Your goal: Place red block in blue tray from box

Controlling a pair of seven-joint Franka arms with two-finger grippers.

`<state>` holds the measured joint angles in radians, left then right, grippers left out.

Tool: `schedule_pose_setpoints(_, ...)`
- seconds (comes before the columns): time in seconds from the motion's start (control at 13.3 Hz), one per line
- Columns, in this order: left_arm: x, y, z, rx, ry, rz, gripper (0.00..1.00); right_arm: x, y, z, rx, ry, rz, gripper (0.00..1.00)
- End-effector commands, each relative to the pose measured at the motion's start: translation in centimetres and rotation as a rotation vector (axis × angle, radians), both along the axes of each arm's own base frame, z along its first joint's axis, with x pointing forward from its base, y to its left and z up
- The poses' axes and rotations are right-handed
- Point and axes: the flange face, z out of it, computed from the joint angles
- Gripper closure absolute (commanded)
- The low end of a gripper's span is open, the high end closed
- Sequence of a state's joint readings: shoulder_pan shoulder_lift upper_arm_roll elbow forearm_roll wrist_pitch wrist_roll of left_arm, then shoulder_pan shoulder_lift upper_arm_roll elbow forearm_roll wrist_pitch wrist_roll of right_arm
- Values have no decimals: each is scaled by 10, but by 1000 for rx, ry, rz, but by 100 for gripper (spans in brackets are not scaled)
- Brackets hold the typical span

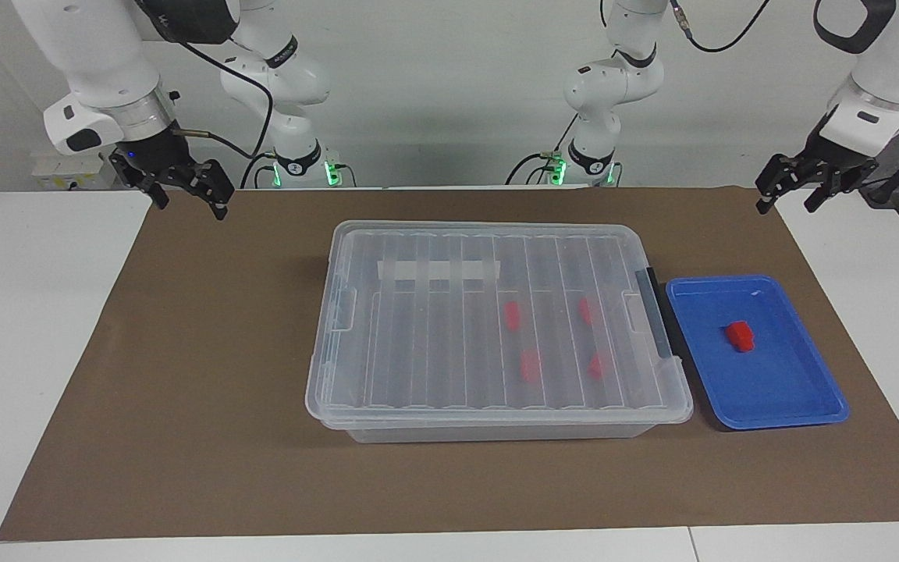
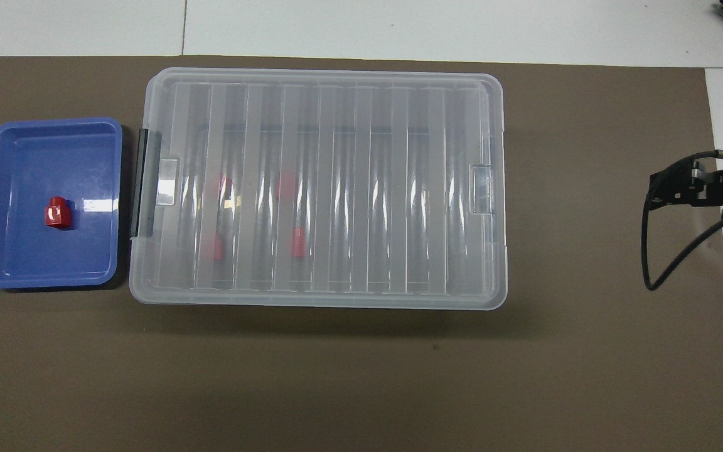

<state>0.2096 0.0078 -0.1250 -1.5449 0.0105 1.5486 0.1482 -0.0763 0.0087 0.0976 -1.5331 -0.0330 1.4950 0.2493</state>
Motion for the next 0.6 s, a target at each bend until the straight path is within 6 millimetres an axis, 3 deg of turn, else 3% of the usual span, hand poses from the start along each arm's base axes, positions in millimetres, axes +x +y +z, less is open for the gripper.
schedule_pose_setpoints(0.0, -5, -3, -1, 19, -32, 11, 0, -13, 1, 0, -9, 7, 39, 0)
schedule_pose_setpoints(0.53, -12, -15, 0, 15, 12, -8, 0, -10, -1, 5, 2, -6, 110, 0)
